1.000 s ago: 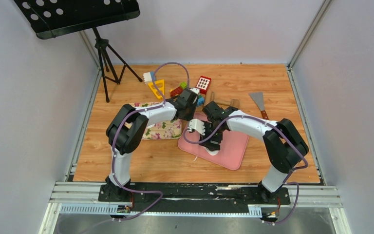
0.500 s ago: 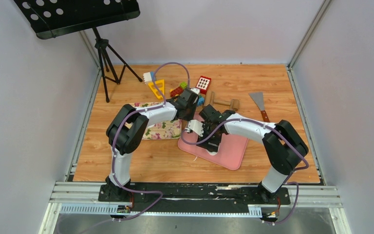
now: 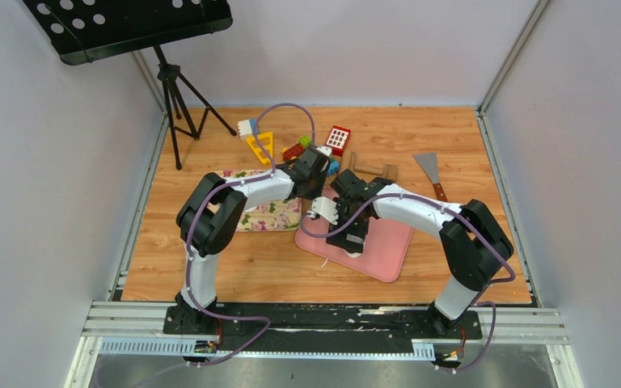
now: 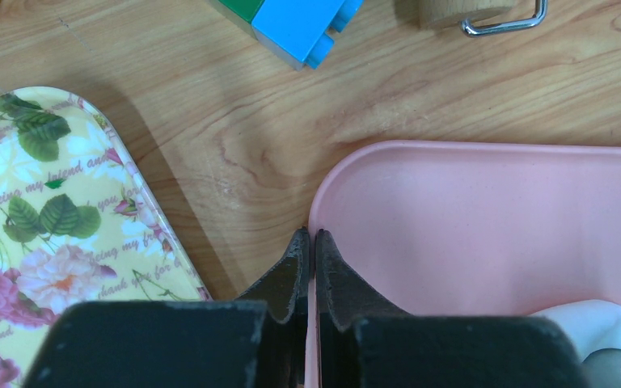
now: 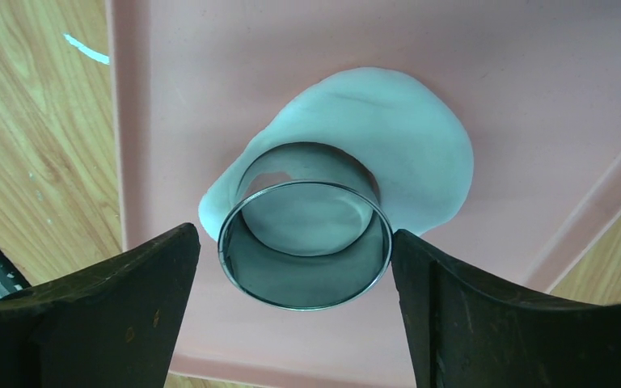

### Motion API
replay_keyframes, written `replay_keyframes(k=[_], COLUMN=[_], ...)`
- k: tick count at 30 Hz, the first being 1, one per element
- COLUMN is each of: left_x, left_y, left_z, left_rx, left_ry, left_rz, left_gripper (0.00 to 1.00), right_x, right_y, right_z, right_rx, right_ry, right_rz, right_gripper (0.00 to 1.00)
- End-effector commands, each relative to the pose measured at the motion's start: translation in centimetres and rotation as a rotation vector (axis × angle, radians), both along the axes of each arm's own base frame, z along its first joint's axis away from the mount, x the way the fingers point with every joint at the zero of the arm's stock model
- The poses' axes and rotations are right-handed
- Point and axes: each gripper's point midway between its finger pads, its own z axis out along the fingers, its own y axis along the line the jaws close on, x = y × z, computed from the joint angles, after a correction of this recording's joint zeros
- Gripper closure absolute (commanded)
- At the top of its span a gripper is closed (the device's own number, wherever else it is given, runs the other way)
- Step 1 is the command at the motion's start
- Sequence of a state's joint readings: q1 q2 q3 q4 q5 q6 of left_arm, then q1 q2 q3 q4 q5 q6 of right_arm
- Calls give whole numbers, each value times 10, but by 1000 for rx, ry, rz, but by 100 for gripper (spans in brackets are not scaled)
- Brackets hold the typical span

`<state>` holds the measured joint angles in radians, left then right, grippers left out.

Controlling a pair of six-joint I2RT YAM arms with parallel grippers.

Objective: Roll out the dumpling wrappers from the dough
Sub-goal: Press the dumpling wrapper on the work surface.

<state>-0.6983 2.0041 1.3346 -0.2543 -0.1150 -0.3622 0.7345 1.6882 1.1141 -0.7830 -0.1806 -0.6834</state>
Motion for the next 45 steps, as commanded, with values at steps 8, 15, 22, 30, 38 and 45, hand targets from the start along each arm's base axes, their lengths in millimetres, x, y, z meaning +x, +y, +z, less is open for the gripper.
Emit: replay_keyframes(k=[8,15,22,30,38,45], left_x=[-27,-27,-28,-27,-29,-27], left_y=[10,9,7,5,4,5], left_z=[-21,-23,-23,-21,-24,-19], left_rx=[76,75,70,64,59,60], left_ry=[102,108,115,111,121,110], left_rz=[-28,-33,-47,-51,-53,-47], left_gripper=[100,100,100,100,100,100], right_x=[4,-2,4,2,-4,0], right_y=[5,-2,-4,5,4,6], right_z=[39,47,60,55,37,28], right_rx=[90,105,192,237,250,235], right_ry=[-53,-120,-223,-85,-75,-59], right_rz=[32,236,576,543,528,492], right_gripper=[3,0,0,3,3,3])
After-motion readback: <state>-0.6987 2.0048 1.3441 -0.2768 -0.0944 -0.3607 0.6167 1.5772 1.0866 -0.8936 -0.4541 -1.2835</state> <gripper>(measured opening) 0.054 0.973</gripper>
